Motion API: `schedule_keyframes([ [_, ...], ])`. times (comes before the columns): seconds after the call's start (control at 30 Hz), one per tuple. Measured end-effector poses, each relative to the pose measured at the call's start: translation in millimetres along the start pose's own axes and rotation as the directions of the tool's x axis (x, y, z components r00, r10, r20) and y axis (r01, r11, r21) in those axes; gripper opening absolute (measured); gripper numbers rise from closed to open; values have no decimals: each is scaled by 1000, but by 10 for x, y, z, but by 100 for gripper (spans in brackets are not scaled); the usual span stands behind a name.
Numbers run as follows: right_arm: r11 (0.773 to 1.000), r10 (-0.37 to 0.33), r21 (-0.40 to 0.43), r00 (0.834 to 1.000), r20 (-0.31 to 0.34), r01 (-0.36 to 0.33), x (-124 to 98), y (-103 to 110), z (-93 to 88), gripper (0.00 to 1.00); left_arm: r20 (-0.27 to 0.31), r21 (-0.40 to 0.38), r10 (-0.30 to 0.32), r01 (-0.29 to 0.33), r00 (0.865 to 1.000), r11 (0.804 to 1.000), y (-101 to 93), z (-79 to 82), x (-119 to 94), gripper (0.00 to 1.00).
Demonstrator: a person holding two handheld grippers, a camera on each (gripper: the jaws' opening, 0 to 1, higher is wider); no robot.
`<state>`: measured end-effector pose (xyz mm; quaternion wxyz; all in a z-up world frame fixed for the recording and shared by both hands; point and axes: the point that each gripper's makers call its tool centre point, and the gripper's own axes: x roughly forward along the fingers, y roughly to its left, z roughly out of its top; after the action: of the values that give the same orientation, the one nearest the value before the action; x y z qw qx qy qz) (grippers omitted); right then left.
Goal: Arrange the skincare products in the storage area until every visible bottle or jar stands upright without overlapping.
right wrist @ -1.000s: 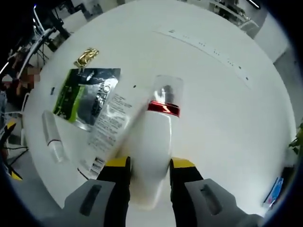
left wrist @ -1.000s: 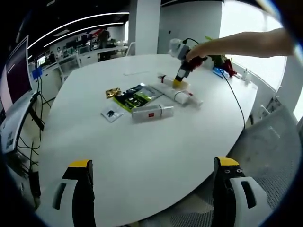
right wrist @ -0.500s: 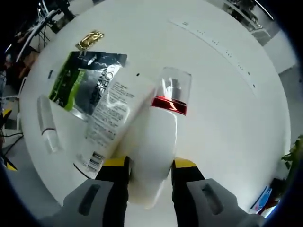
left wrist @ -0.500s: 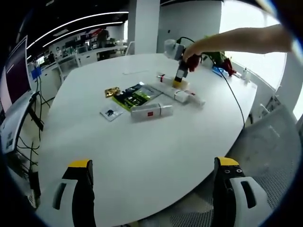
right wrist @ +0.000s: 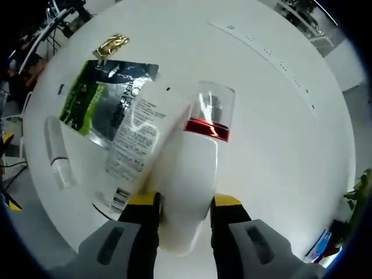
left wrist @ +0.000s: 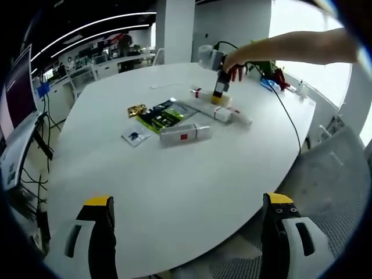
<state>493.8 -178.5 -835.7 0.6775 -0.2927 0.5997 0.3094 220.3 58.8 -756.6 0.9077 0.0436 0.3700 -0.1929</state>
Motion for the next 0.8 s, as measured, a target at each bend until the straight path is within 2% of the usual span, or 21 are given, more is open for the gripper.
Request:
schedule_keyframes([
  [0.2, 1000, 2, 3, 1000, 6, -2, -3, 3, 13, 32, -2, 1, -5, 5, 1000, 1000, -12, -4, 2, 99],
  [0.53, 999, -4, 34, 997, 74, 1, 3, -21, 30, 30, -12, 11, 0, 0, 1000, 1000, -12, -26, 11, 99],
  [0.8, 995, -22, 100, 990, 142, 8, -36, -22, -23, 29, -15, 15, 11, -10, 1000, 1000, 2, -34, 7, 99],
])
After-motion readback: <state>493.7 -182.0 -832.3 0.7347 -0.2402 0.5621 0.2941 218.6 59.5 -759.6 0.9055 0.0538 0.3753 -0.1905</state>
